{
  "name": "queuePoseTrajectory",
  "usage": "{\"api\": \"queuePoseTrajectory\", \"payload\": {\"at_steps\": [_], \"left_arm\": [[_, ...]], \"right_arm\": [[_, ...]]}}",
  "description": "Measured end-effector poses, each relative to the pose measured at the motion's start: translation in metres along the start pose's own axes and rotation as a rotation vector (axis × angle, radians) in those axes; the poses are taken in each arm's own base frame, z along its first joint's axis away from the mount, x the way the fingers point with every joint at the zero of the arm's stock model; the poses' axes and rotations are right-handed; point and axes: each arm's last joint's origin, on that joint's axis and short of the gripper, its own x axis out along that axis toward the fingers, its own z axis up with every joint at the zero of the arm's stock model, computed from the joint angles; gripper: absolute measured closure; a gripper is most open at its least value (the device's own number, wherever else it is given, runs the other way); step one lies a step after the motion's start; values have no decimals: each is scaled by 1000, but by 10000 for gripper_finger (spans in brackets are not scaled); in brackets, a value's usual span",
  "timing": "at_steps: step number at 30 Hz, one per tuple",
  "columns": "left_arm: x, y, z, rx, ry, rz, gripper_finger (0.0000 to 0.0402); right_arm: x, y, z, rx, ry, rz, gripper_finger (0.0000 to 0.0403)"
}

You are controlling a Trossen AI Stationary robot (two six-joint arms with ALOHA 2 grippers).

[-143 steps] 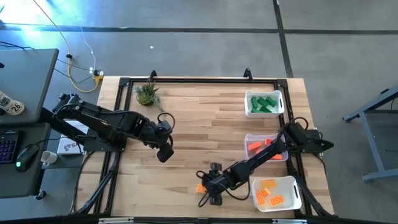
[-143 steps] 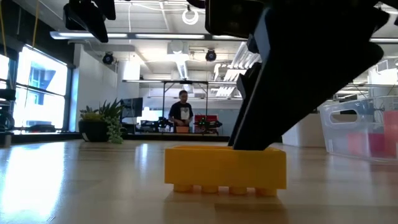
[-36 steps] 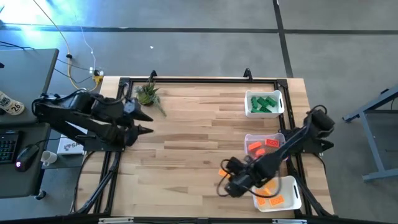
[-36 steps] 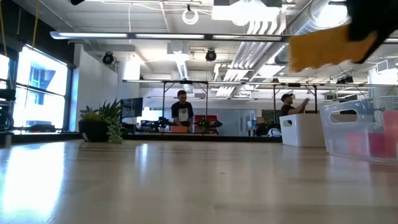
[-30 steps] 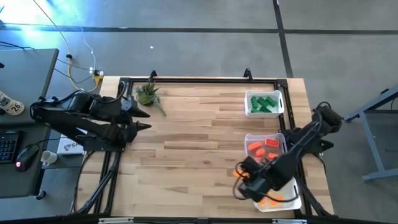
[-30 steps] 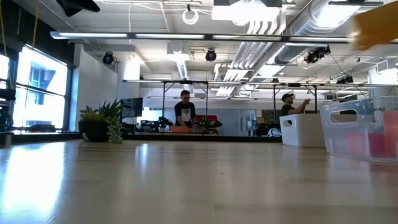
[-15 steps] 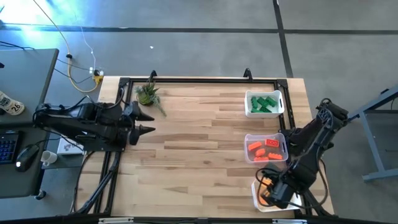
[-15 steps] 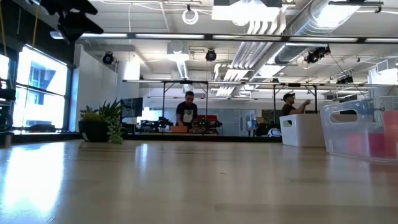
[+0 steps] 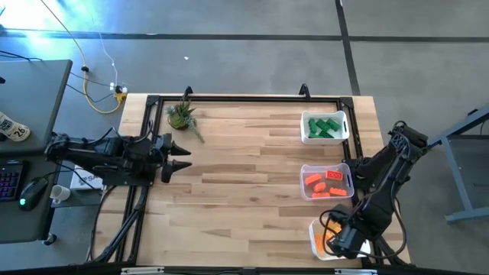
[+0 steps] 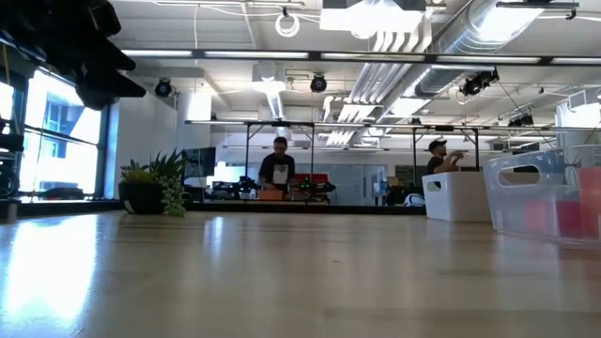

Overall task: Sort & place blocks by color
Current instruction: Put the yellow game piece into the bottom white bin, then return to Home Position

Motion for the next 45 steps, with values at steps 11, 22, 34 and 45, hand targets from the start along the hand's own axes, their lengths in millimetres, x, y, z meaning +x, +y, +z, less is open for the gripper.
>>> {"api": "queuePoseTrajectory", "payload": {"at_steps": [11,22,34,45], "left_arm": [[-8,12,-21,8,-151,-29,172],[-21,12,-18,63,-276,-89,172],[-19,14,-20,74,-283,-47,172],[-19,14,-20,21,-285,-41,172]], "right_arm": [[0,4,-3,105,62,27,256],[0,5,1,222,-20,61,145],[-10,16,29,202,-544,322,142],[-50,-9,60,-71,-1147,208,142]]}}
